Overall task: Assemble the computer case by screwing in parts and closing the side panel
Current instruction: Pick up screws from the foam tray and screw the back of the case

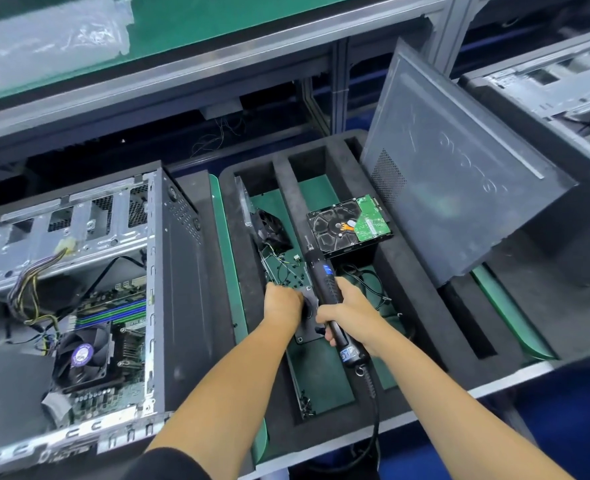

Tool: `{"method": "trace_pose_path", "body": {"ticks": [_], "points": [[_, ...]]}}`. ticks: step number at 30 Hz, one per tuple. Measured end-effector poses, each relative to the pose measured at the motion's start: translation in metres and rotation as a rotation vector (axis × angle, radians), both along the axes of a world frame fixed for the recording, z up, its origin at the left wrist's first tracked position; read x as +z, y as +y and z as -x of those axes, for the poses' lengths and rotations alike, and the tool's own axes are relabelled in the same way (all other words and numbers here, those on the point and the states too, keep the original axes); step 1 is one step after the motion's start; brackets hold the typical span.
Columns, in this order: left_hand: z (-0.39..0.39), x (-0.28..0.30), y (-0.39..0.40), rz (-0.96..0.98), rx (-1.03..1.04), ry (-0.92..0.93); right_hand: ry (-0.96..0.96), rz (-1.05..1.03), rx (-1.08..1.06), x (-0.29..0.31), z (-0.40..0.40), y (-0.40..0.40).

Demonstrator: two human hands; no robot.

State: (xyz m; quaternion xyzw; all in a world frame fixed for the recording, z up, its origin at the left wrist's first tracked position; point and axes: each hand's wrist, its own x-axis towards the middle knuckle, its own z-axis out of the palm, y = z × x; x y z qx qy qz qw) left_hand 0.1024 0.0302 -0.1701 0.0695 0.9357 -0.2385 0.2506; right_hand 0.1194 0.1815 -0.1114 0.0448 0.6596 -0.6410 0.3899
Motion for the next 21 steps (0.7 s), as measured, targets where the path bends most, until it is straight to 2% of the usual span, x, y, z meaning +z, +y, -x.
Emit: {"method": "trace_pose_path", "body": {"ticks": [8, 16, 21], "points": [[0.005, 0.001, -0.001, -0.009, 0.020, 0.007, -0.009, 0.004, 0.008, 0.003, -0.001, 0.005], [0.005, -0.001, 0.001, -0.068, 0.096, 0.090, 0.003, 0.006, 0.002, 0.004, -0.001, 0.015], [0.001, 0.000, 0.005, -0.018, 0.096, 0.065, 0.010, -0.010, 0.009, 0.004, -0.006, 0.015]]}}
